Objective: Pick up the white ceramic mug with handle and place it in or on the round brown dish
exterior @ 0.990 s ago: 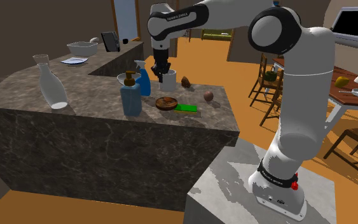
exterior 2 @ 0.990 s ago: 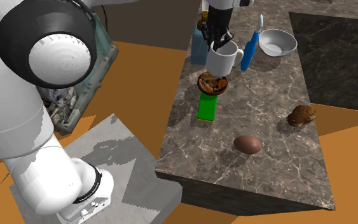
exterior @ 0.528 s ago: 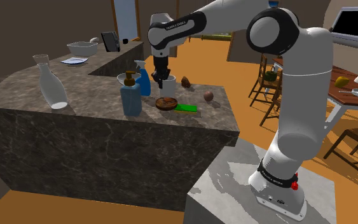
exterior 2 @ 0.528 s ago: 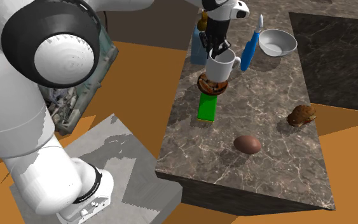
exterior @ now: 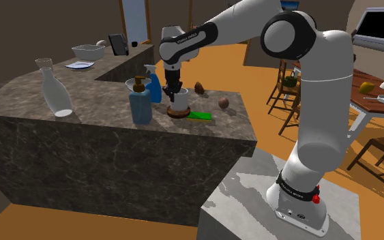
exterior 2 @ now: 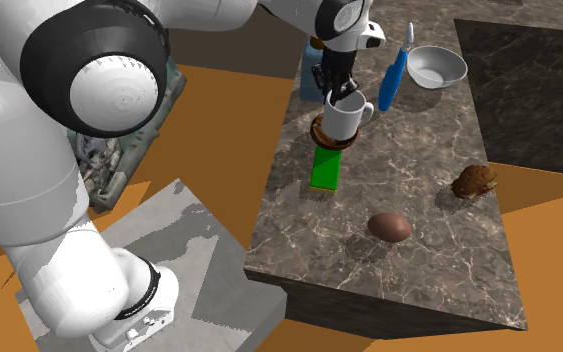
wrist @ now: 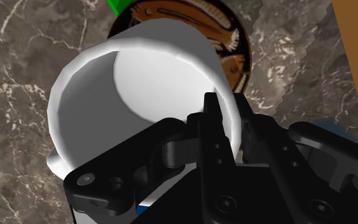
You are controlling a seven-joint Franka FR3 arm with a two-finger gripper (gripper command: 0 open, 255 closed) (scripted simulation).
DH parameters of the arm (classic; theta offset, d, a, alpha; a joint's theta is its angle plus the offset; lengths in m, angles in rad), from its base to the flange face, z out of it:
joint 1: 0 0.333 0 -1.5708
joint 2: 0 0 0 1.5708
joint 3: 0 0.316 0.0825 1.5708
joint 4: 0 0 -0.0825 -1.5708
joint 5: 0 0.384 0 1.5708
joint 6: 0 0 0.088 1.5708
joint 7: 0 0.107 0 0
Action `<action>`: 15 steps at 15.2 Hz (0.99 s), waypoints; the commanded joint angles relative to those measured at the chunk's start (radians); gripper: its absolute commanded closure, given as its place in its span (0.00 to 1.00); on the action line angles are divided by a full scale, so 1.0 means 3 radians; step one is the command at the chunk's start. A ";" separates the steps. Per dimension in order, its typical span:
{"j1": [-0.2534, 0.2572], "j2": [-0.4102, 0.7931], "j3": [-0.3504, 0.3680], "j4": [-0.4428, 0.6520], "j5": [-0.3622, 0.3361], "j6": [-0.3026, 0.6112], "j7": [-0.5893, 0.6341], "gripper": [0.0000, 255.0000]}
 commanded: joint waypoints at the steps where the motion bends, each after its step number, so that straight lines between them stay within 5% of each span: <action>1: -0.0001 -0.0002 -0.0001 -0.0035 0.0000 0.0036 -0.0002 1.00; 7: -0.0001 -0.0002 0.0000 -0.0034 0.0000 0.0036 -0.0002 1.00; 8: -0.0001 -0.0002 -0.0001 -0.0035 0.0000 0.0036 -0.0002 0.00; 15: 0.0000 -0.0059 -0.0001 0.0111 -0.0002 -0.0167 -0.0001 0.00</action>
